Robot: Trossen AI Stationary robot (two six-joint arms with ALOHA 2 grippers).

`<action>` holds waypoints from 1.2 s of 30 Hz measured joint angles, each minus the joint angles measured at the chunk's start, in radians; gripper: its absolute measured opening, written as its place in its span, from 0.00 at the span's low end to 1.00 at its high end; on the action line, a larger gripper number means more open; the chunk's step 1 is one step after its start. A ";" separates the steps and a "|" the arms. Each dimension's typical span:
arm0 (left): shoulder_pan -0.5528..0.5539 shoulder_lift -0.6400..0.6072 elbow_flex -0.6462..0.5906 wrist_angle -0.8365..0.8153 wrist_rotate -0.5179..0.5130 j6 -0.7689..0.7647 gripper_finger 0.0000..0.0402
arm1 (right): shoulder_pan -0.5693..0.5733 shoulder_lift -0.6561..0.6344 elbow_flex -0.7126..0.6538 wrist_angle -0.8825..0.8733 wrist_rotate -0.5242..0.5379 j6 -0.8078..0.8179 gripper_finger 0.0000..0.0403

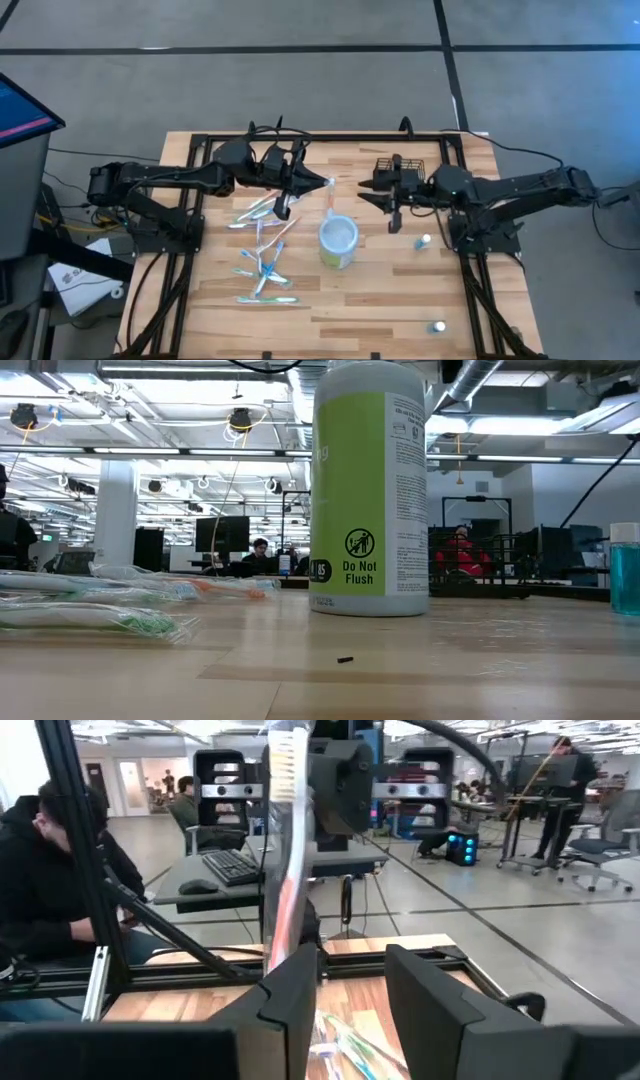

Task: Pick & Place toothbrushing station
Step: Put the orange toothbrush into the wire organizer

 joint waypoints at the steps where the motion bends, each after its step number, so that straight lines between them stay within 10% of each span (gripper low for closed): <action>1: 0.000 0.000 0.000 -0.002 0.000 0.000 0.00 | -0.004 0.015 0.013 0.000 -0.008 0.000 0.30; 21: 0.000 0.000 0.000 -0.016 -0.002 0.029 0.00 | -0.014 0.214 0.194 0.001 -0.088 -0.026 0.54; 36: 0.000 0.000 0.000 -0.016 -0.002 0.054 0.00 | -0.034 0.218 0.208 0.030 -0.102 -0.023 0.48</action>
